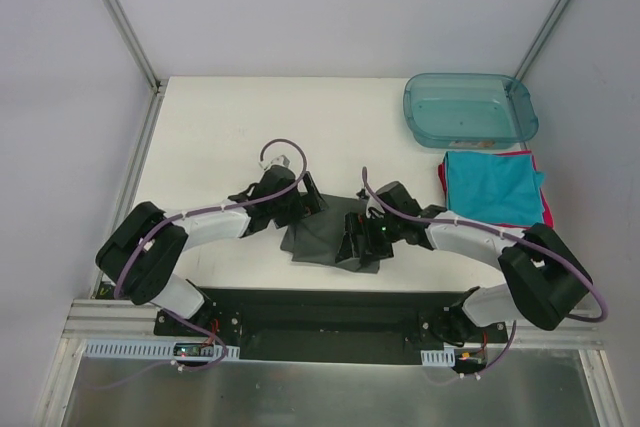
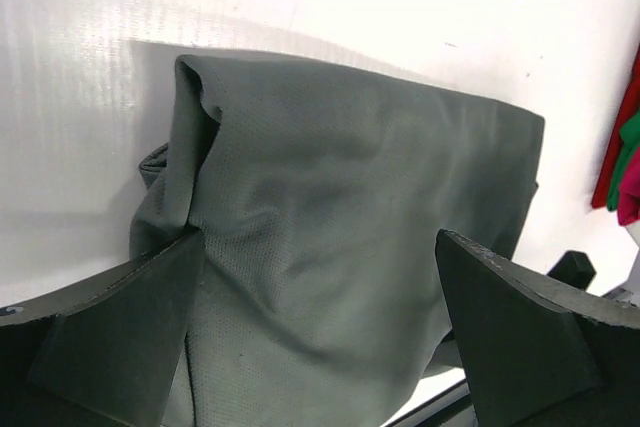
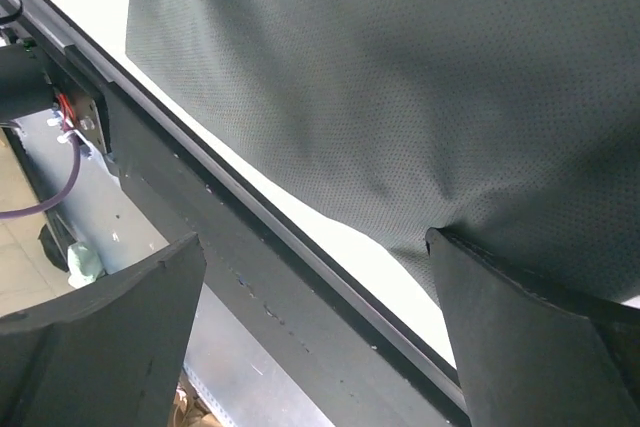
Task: Fold and stack the t-shirts
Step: Smooth out wrinkles on the folded tshirt
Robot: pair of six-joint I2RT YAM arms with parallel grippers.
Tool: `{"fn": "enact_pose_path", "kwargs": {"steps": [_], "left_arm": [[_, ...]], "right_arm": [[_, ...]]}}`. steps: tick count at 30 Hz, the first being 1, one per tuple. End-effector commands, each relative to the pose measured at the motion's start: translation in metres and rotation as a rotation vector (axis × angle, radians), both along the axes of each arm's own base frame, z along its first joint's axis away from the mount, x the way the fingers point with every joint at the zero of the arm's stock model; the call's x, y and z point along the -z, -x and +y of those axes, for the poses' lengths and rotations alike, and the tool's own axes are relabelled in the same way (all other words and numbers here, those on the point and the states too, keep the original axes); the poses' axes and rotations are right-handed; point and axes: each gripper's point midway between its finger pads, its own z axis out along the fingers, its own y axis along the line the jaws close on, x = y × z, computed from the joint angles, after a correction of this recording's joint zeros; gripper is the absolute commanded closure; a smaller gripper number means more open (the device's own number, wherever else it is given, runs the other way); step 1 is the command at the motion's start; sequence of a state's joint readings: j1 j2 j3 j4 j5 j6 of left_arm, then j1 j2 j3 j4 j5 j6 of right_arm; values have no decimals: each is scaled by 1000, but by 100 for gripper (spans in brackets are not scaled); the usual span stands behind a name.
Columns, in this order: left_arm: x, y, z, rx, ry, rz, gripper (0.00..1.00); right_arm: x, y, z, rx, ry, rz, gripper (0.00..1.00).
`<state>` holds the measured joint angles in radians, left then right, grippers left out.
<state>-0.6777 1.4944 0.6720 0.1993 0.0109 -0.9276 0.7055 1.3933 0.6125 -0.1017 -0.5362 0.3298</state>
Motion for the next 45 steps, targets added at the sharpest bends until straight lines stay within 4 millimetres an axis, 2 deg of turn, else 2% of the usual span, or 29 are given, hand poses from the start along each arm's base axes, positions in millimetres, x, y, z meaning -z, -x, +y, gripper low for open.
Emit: {"fn": "enact_pose_path", "kwargs": {"steps": [1, 3, 6, 10, 12, 14, 16, 18, 23, 28, 34, 40, 43, 44, 45], "left_arm": [[1, 4, -2, 33, 18, 39, 1], [-15, 6, -11, 97, 55, 13, 1], [-42, 8, -18, 153, 98, -53, 1], [-80, 12, -7, 159, 126, -185, 1], [-92, 15, 6, 131, 110, -246, 1], [-91, 16, 26, 71, 56, -268, 1], [-78, 17, 49, -5, -33, -253, 1], [-63, 24, 56, 3, -75, -212, 1], [-25, 45, 39, 114, -67, -40, 1], [0, 51, 24, 165, -59, 83, 10], [13, 56, 16, 179, -23, 132, 34], [15, 58, 3, 216, 24, 165, 68], [13, 58, -3, 222, 46, 174, 96], [11, 58, -3, 219, 55, 170, 100], [6, 57, -5, 216, 72, 158, 100]], "right_arm": [[0, -14, -10, 23, 84, -62, 4], [-19, -20, -11, 8, 88, -123, 4], [-55, -35, -24, 57, 129, -256, 4], [-101, -53, -50, 220, 145, -441, 4], [-104, -66, -71, 365, 190, -494, 4], [-96, -70, -87, 458, 220, -488, 4], [-86, -71, -97, 496, 244, -452, 4], [-78, -70, -100, 498, 280, -421, 4], [-59, -75, -97, 477, 340, -373, 4], [-28, -77, -88, 428, 405, -285, 4], [1, -79, -71, 400, 439, -192, 1], [16, -80, -67, 389, 480, -158, 4], [23, -77, -62, 370, 462, -138, 4], [25, -77, -62, 369, 465, -135, 4], [27, -75, -63, 366, 472, -129, 5]]}}
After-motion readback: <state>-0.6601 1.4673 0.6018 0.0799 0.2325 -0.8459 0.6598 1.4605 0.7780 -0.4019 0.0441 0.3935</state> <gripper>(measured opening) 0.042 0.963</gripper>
